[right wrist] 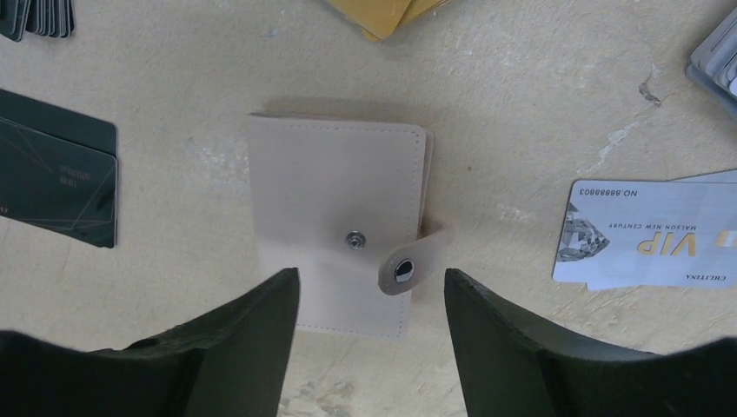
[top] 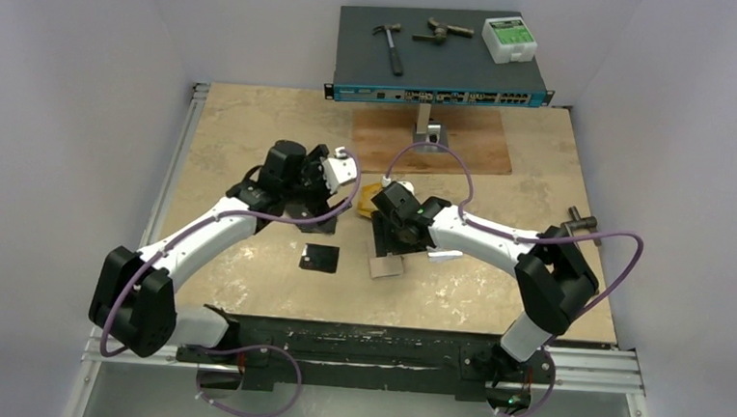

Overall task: Put the credit cards into the card holder
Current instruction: Close the card holder at the center of the board.

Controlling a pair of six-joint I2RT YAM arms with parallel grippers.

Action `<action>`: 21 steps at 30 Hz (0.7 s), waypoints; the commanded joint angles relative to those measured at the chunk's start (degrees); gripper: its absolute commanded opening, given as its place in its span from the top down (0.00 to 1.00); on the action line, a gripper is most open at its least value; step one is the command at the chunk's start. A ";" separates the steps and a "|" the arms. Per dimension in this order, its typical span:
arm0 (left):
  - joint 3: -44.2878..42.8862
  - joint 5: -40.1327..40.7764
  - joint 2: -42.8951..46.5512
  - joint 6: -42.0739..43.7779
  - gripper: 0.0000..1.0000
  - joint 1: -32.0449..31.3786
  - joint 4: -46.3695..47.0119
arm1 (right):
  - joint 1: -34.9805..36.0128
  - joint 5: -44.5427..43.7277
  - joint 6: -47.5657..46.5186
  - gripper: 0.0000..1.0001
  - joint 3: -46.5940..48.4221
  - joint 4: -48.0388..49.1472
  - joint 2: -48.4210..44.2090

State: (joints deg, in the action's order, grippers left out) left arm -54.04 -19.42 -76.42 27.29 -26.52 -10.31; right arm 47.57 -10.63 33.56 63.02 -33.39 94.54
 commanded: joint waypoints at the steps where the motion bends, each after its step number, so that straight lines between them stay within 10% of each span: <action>1: 3.30 0.16 2.27 3.80 0.05 -1.81 3.81 | -0.29 -1.26 0.89 0.43 1.98 -0.44 -0.31; 21: 22.04 2.10 -2.78 26.59 0.08 -22.29 25.55 | -3.54 -1.50 1.85 0.67 -0.27 -0.62 -2.28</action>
State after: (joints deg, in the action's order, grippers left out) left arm -34.13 -16.29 -76.95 45.01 -46.63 7.88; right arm 45.04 -11.22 34.96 63.24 -34.79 94.65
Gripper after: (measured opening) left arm 0.917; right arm 0.319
